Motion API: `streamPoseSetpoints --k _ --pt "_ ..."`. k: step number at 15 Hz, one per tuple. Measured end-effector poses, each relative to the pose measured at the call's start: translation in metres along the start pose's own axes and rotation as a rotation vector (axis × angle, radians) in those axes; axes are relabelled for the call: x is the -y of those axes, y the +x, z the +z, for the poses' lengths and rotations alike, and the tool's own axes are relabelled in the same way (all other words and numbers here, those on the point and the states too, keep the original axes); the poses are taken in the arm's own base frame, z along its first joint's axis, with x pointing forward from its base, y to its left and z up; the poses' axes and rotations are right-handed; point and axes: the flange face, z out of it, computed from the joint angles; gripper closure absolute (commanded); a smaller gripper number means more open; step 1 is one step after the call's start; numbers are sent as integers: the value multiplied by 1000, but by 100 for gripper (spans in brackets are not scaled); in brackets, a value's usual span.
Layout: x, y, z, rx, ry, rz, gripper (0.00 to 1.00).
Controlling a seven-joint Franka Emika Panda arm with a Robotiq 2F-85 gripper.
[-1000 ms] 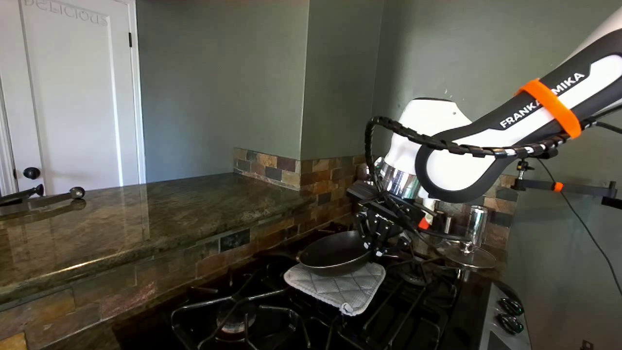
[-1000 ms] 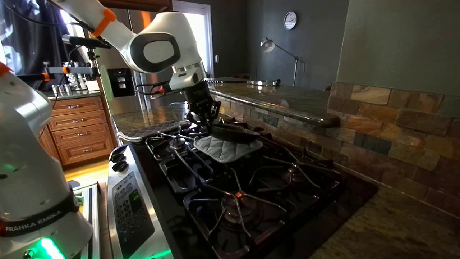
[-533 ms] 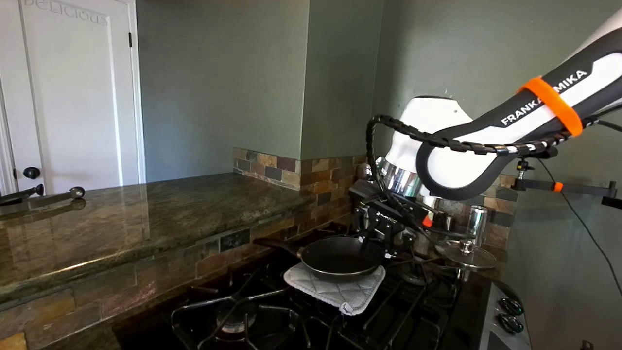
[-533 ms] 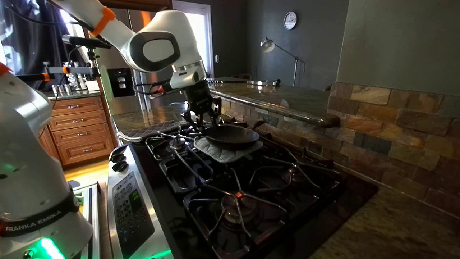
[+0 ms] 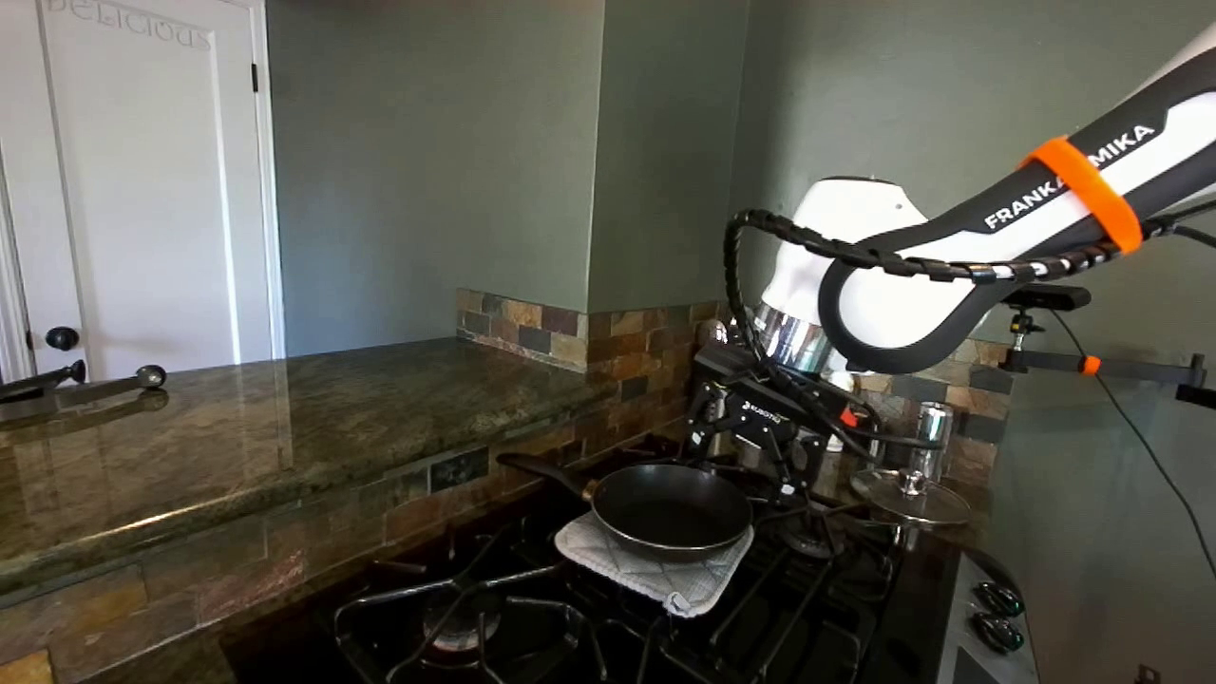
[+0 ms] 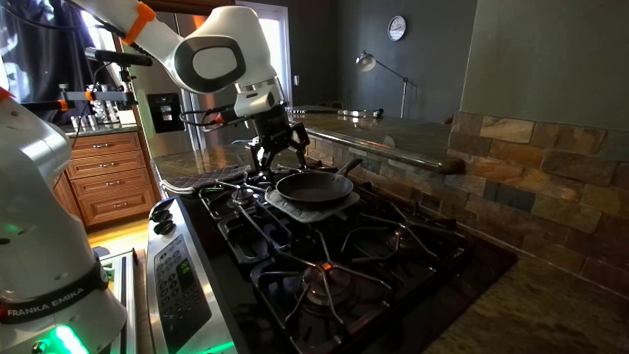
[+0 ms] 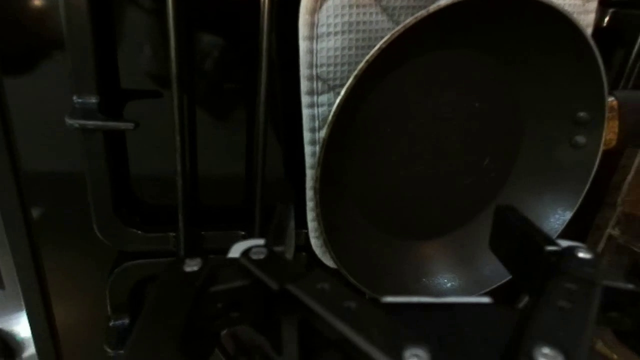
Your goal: Put the white pot holder on the stove then place the pan on top of it.
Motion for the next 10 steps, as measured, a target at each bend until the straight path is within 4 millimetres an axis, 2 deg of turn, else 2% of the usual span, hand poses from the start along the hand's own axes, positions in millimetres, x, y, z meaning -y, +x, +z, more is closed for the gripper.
streamPoseSetpoints --k 4,10 --pt "6 25 -17 27 -12 -116 0" --pt "15 79 -49 60 -28 -441 0"
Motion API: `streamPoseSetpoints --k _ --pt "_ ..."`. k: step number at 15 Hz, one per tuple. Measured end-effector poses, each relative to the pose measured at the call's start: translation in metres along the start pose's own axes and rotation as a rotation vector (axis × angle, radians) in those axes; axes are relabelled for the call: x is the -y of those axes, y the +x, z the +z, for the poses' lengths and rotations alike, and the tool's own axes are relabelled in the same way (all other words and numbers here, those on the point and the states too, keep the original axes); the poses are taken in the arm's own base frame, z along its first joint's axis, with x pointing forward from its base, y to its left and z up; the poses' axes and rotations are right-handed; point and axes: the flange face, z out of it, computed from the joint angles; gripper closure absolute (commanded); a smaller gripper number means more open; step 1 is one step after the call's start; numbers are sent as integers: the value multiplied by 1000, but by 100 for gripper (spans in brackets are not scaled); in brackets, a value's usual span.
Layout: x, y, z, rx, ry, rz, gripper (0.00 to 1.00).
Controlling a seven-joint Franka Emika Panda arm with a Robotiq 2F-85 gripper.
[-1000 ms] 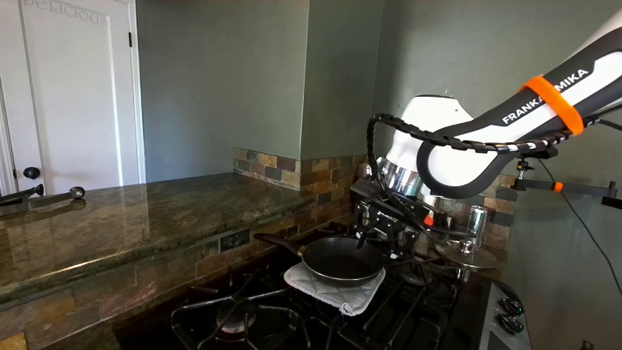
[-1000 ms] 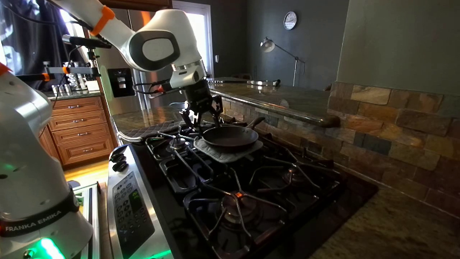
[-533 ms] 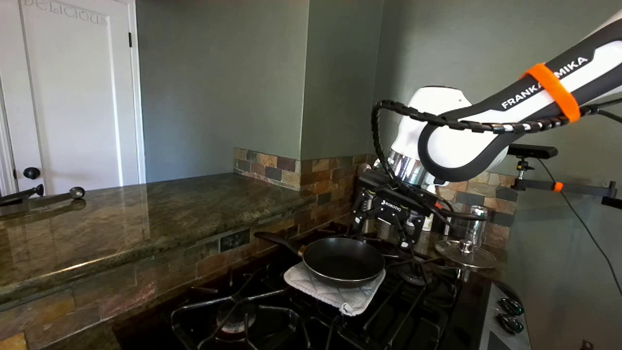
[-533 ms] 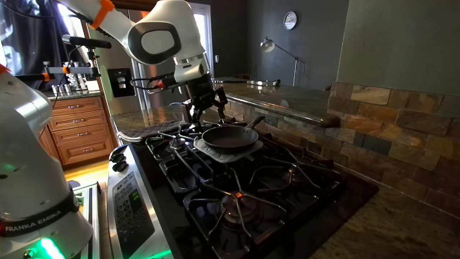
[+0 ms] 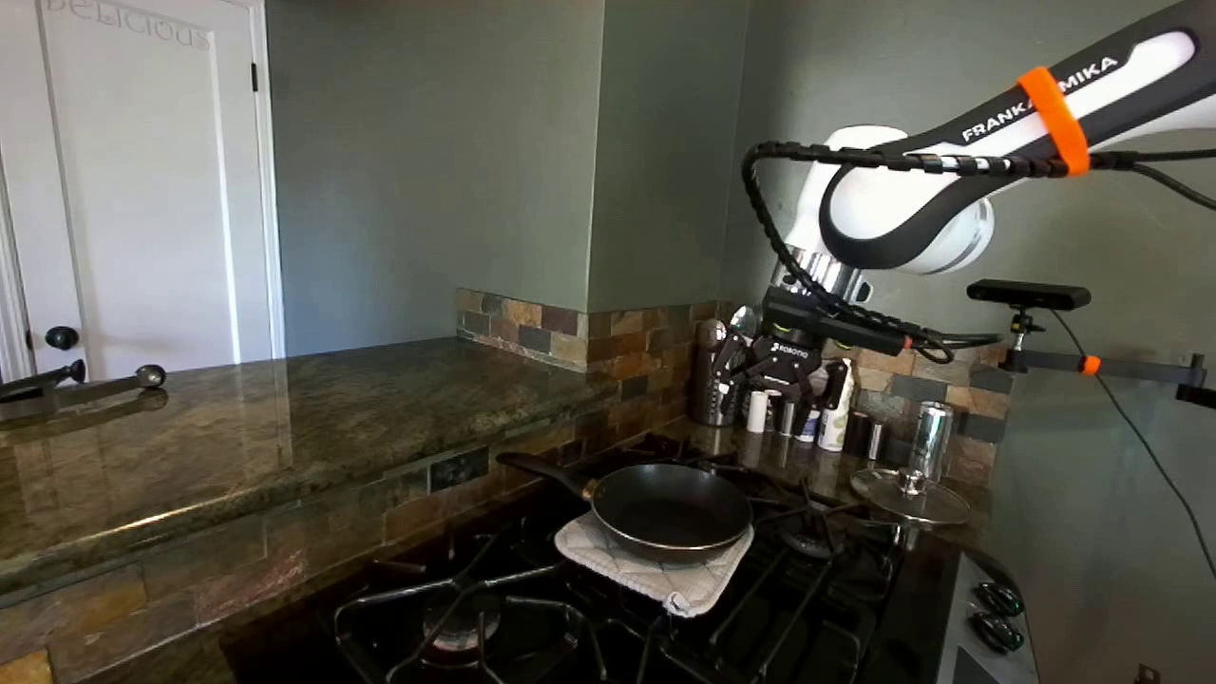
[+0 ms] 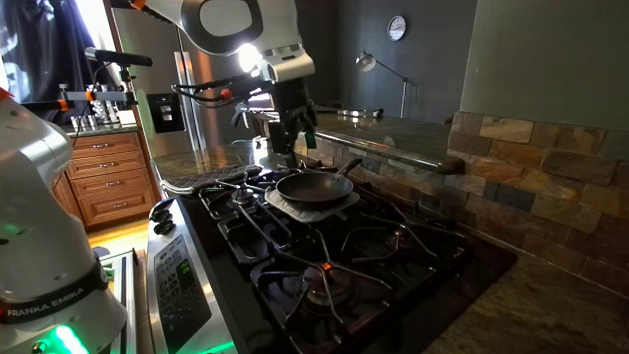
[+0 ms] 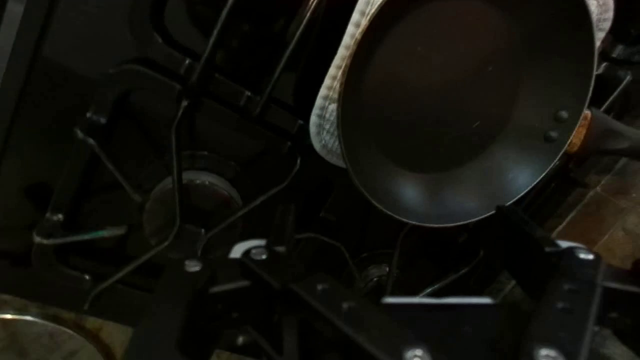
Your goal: Put the white pot holder on the stove then place the pan on top of it.
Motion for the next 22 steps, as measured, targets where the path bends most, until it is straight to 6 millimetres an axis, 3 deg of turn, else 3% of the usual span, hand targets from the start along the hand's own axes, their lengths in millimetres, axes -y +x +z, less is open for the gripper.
streamPoseSetpoints --k 8,14,22 --pt "-18 44 -20 -11 27 -453 0" --pt "-14 52 -17 2 32 -787 0" --pt "-10 50 -14 14 33 -860 0"
